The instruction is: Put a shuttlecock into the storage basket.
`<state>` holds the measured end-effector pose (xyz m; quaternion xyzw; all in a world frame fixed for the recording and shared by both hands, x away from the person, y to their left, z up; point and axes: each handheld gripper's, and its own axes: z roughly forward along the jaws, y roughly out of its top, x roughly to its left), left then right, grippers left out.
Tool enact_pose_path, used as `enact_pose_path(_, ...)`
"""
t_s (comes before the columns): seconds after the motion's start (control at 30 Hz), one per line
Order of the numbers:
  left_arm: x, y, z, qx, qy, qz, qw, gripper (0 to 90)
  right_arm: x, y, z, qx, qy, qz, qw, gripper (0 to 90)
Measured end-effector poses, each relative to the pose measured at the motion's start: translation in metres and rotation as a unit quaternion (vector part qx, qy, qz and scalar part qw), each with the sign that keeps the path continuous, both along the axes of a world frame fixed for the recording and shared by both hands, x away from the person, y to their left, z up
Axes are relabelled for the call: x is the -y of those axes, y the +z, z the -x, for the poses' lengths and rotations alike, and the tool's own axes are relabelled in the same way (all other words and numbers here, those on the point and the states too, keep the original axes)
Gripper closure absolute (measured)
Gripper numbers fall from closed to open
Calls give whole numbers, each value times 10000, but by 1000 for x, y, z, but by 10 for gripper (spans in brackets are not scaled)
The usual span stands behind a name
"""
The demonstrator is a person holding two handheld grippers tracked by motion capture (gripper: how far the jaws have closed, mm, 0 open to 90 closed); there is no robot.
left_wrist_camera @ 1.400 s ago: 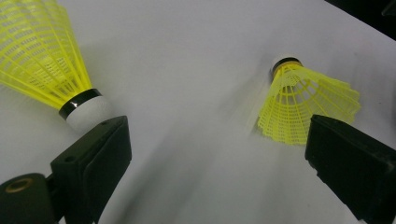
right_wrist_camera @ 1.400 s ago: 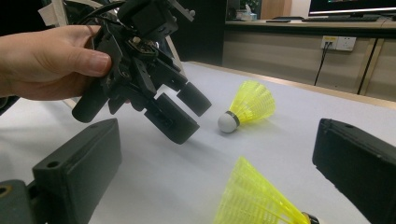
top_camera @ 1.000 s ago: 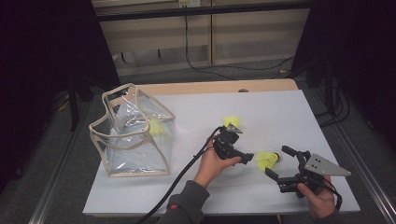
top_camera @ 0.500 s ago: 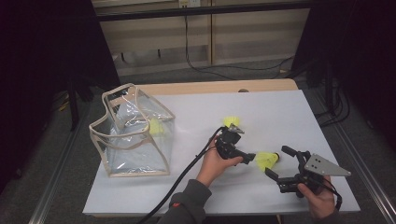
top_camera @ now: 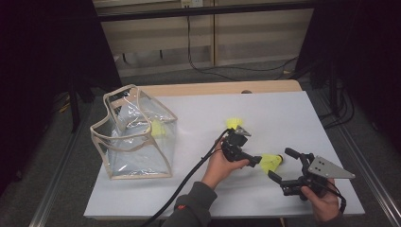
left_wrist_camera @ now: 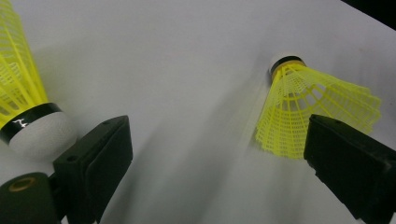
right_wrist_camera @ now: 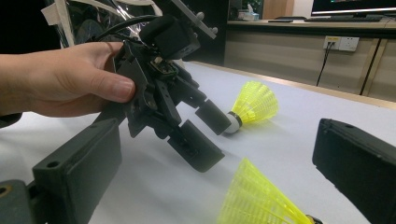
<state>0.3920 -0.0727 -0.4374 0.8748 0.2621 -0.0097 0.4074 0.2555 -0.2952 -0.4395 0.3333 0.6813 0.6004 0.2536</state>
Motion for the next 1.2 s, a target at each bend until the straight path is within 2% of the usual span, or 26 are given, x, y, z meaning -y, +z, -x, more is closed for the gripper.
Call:
enact_pose_path(0.43,6,-6,0,41,-54,4,10000,88,3,0,0,-14,-33,-64,10000,11)
enact_pose_path(0.67,12,-9,0,68,-204,66,9997,115,4,1,0,4,-50,-82,10000,10)
enact_pose_path(0.97,20,-13,-1,110,-337,133,9993,206,7,1,0,18,-77,-95,9999,11)
enact_pose_path(1.2,26,-16,-2,163,-523,142,9984,325,8,1,0,23,-90,-92,9999,10)
